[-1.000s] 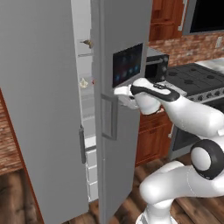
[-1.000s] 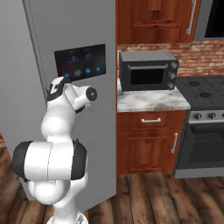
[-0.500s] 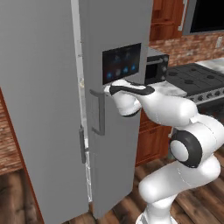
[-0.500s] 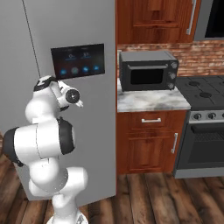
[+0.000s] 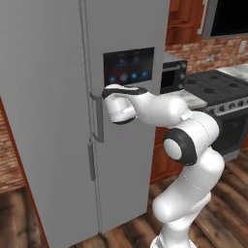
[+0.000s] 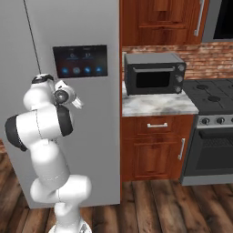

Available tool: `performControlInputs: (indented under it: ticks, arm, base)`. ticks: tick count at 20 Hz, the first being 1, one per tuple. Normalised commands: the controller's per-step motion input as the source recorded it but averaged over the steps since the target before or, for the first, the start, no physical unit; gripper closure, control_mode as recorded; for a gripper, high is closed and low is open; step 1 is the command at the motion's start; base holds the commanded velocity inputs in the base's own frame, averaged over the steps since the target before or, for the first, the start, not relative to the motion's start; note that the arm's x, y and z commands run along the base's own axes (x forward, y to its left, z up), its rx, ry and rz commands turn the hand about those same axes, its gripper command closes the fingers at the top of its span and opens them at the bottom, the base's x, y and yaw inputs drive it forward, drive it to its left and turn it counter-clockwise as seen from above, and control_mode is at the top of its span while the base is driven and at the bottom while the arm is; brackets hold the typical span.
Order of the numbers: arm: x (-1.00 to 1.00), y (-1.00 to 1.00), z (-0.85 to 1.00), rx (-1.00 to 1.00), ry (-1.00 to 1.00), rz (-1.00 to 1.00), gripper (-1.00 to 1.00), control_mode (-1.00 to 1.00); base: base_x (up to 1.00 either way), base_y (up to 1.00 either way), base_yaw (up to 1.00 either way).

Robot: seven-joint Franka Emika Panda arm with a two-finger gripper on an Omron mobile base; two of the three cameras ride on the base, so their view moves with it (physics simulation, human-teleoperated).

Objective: Place the sweet potato in the correct fridge rack based on whether it is a fruit or vegetable. Finally, close the fridge door.

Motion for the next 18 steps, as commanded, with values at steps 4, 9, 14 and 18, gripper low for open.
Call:
performControlInputs:
  ticks: [4, 9, 14, 18]
  arm:
    - [0.48, 0.0, -0.24, 0.0, -0.04, -0.22, -1.0, -1.0]
    - [0.47, 0.0, -0.21, 0.0, -0.03, -0.18, -1.0, -1.0]
    - [0.45, 0.0, -0.11, 0.0, -0.01, -0.15, -1.0, -1.0]
    - [0.56, -0.13, -0.16, 0.01, 0.0, -0.14, -1.0, -1.0]
  base:
    - [0.0, 0.0, 0.0]
    - [0.0, 0.0, 0.0]
    - [0.0, 0.0, 0.0]
    - [0.0, 0.0, 0.0]
